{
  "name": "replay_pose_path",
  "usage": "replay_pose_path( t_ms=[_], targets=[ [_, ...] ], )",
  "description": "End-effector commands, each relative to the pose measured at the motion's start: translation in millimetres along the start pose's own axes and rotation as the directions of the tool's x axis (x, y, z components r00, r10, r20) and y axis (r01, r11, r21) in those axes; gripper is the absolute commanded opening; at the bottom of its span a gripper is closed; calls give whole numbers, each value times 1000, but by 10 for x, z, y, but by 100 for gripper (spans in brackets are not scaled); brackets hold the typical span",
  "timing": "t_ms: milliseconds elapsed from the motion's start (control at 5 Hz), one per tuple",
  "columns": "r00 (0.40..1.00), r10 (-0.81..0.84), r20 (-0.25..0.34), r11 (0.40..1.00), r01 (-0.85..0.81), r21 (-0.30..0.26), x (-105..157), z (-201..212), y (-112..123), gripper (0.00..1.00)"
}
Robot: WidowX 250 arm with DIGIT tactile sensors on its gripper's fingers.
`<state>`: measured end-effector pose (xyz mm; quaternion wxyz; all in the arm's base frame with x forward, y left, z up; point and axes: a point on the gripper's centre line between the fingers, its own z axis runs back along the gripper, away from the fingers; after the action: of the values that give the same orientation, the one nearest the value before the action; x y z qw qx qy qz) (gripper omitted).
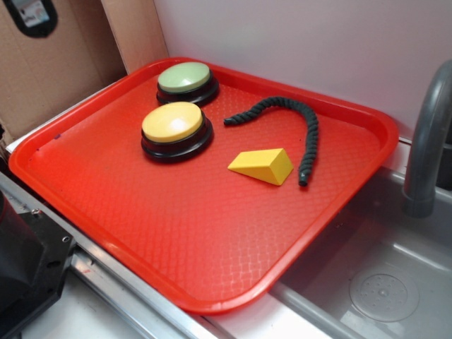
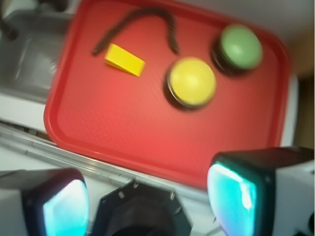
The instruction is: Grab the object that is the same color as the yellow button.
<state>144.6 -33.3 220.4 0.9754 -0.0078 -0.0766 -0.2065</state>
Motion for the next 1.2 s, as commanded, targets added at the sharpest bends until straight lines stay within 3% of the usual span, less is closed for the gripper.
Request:
replay_pose_path(
  t_ms=[0, 200, 400, 600, 1000],
  targets=[
    [928, -346, 139, 933, 356, -57, 465, -330, 63, 100],
    [892, -429, 141, 899, 437, -32, 659, -534, 59, 100],
    [815, -554, 168, 825, 565, -22, 868, -794, 41, 100],
    [696, -676, 244, 707, 705, -53, 983, -1106, -40, 100],
    [657, -726, 203, 650, 752, -113, 1206, -1617, -124, 100]
  ],
)
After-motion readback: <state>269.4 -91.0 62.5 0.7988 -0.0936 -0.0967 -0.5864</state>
